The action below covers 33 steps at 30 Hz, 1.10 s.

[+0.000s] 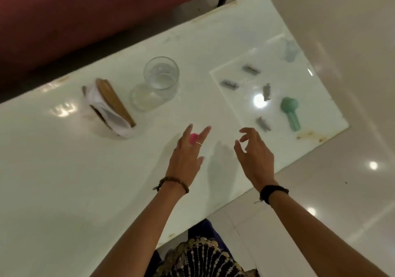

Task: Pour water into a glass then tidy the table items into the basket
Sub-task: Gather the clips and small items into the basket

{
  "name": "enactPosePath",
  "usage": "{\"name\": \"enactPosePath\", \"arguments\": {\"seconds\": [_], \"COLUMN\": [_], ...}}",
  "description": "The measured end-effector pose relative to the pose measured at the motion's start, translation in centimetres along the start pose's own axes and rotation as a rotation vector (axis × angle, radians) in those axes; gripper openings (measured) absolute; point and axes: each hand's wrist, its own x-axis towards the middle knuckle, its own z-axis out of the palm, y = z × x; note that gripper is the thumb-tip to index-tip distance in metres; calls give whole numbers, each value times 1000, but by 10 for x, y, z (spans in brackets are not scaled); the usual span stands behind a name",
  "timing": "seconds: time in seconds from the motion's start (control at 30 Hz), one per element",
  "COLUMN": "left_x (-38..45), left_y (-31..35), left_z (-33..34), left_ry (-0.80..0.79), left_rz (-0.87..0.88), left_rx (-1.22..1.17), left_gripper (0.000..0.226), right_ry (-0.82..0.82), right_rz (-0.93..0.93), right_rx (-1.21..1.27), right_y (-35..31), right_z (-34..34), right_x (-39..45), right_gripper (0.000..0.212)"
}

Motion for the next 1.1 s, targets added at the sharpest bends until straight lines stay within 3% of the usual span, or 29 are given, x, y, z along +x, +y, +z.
{"name": "enactPosePath", "arguments": {"seconds": [0.13,0.27,0.47,0.7,0.9,1.0,1.1], "left_x": [32,55,87,89,53,22,-17], "left_y": [17,38,71,74,49,25,-11], "left_z": [11,20,30,34,18,-1,-27], "left_ry": [-12,-7,-30,-58,15,104,228], "left_rz": [-54,-5,76,79,67,54,8], "left_rx": [-17,-26,53,65,-61,-138,-179], "left_gripper": [45,25,24,24,20,18,16], "right_ry": [112,174,197,230,430,442,344], "right_rz": [70,183,336,390,510,407,287], "right_rx": [-29,-63,-60,-90,254,384,488], "right_y": [49,90,124,129,82,27,-42], "right_z": [-19,-34,-41,-33,-25,-9,18], "right_x": [31,57,81,73,37,6,-32], "right_gripper": [27,26,27,15,19,15,15]}}
